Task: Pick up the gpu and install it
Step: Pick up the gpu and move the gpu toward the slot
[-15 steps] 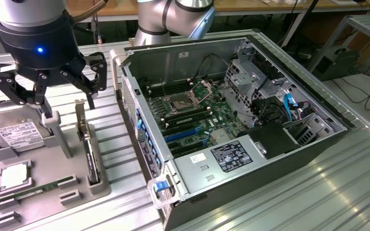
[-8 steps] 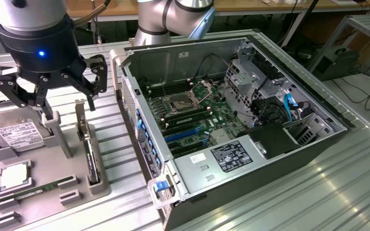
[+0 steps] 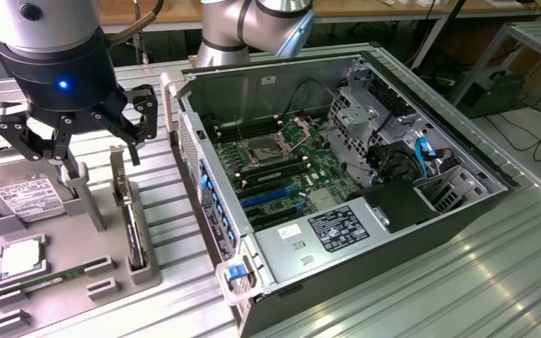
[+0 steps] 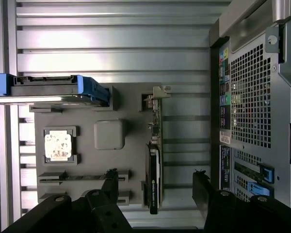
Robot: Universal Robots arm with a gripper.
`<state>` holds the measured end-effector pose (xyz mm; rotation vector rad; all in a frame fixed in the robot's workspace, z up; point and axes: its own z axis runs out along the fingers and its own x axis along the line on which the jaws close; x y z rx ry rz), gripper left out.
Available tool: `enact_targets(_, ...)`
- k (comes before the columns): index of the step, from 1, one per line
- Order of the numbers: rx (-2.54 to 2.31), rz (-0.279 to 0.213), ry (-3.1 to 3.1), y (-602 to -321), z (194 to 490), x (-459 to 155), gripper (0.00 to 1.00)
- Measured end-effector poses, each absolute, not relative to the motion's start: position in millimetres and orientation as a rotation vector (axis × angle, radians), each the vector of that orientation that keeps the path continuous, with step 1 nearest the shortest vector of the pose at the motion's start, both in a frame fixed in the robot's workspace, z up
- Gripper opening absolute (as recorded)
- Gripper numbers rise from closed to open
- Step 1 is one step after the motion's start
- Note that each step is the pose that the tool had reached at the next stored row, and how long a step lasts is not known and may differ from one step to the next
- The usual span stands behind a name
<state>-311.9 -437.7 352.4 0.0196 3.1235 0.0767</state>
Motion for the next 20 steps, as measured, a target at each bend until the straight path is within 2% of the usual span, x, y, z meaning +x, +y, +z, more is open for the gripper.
enact_targets(20, 0.019, 0.077, 3.123, -439.2, 340.0, -311.9, 0.72)
